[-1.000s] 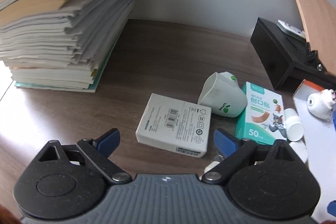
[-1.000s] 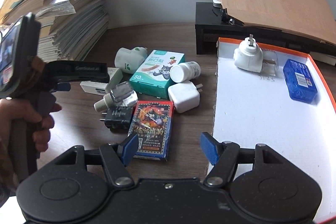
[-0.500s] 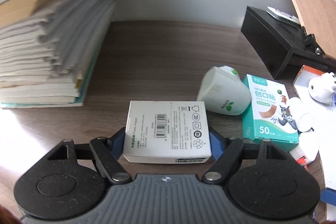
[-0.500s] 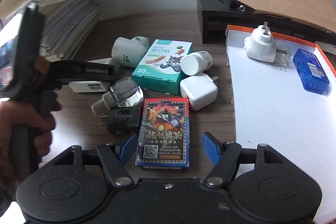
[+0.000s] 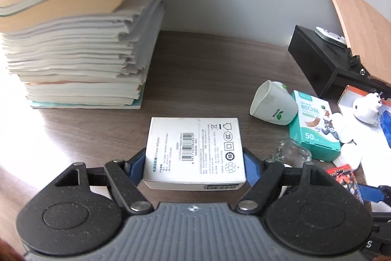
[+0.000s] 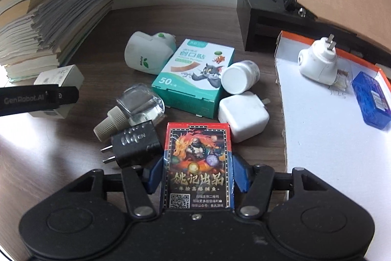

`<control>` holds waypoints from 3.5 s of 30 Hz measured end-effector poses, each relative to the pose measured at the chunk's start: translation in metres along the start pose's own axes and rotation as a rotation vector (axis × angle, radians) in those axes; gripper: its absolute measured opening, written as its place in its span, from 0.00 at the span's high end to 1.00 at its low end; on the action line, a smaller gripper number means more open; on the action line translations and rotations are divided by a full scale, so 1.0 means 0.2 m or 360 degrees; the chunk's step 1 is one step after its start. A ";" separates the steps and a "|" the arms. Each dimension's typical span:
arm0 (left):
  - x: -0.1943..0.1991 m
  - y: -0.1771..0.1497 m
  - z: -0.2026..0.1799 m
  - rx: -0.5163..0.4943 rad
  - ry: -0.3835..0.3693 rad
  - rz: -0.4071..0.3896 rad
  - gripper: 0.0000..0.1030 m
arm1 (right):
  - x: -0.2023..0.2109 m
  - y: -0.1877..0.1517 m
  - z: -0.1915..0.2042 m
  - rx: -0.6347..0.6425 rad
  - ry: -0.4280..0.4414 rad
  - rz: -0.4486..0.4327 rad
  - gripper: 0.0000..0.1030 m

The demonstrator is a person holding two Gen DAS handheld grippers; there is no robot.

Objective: Organize rigid objects
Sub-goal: 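Lift and carry the white box and red card box toward the tray with both grippers, then hold the white box and red card box above the tray with both grippers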

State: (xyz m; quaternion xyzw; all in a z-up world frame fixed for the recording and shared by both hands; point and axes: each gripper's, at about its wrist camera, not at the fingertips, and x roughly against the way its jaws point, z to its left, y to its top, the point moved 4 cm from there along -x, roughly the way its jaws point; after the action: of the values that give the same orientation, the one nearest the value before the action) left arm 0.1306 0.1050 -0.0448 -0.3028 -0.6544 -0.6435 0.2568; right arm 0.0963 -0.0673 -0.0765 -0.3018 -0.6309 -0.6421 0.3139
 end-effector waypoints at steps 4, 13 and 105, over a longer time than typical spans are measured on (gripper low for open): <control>0.07 -0.02 -0.04 0.0003 0.0003 -0.0018 0.24 | 0.09 0.00 -0.03 0.0001 0.0031 -0.0064 0.31; 0.25 -0.08 -0.31 0.0019 -0.0022 -0.0059 0.24 | 0.34 0.00 -0.23 -0.0018 0.0052 -0.0187 0.31; 0.36 -0.09 -1.33 -0.0246 -0.0318 -0.0093 0.24 | 0.65 -0.12 -1.23 -0.0390 -0.0158 -0.0350 0.31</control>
State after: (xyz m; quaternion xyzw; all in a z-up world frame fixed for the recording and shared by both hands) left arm 0.0537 -0.1559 0.0059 -0.3649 -0.6339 -0.6658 0.1473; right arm -0.0018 -0.3160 0.0048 -0.2982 -0.5918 -0.7291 0.1710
